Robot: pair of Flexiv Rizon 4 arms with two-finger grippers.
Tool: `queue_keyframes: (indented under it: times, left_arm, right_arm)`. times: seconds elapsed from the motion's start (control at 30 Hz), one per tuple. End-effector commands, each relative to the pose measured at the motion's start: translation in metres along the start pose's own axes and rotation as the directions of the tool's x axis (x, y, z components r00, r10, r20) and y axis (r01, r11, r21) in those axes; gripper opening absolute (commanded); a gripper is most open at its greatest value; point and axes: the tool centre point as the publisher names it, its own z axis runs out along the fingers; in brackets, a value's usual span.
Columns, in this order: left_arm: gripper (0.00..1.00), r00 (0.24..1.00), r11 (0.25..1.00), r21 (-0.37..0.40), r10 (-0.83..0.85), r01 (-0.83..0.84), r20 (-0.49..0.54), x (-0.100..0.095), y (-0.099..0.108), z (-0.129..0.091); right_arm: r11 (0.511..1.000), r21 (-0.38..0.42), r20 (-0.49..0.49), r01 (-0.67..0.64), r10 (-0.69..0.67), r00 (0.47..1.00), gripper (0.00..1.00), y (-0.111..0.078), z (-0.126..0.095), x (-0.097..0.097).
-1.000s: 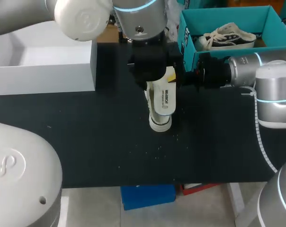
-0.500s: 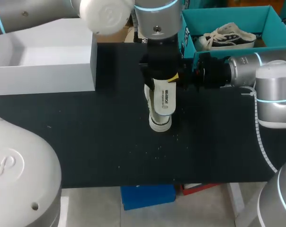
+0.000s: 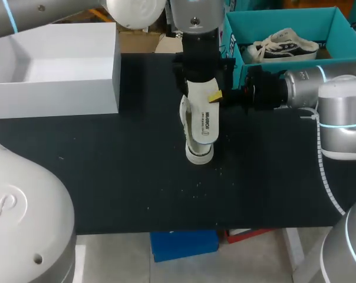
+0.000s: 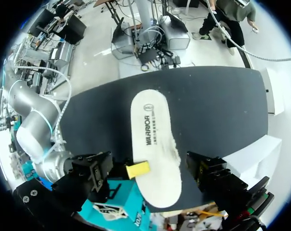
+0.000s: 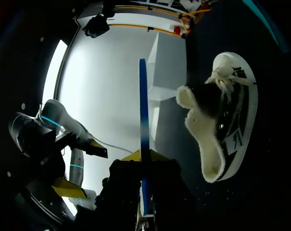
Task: Take the shoe out of the shoebox, open the shoe tongue, remove and reinsert the insole, then place the shoe into the shoebox
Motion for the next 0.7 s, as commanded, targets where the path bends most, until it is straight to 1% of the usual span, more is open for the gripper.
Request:
queue_keyframes:
  times: [0.03, 0.33, 0.47, 0.7]
  left_arm:
    - [1.0, 1.0, 0.999, 0.025, 0.019, -0.019, 0.001, 0.003, 0.028, 0.003]
    - [1.0, 0.998, 0.998, 0.038, 0.056, -0.057, 0.006, 0.009, 0.074, 0.015]
    - [1.0, 0.998, 0.998, 0.029, 0.057, -0.057, -0.001, 0.016, 0.093, 0.019]
    - [1.0, 0.998, 0.999, 0.012, 0.053, -0.053, -0.017, 0.017, 0.115, 0.024]
  right_arm:
    - [1.0, 0.0, 0.001, 0.0, 0.0, 1.0, 0.0, 0.0, 0.001, 0.0]
    - [1.0, 0.0, 0.001, 0.0, 0.0, 1.0, 0.0, 0.0, 0.001, 0.0]
    - [1.0, 0.0, 0.001, 0.0, 0.0, 1.0, 0.0, 0.0, 0.001, 0.0]
    - [1.0, 0.0, 0.001, 0.0, 0.0, 1.0, 0.0, 0.0, 0.001, 0.0]
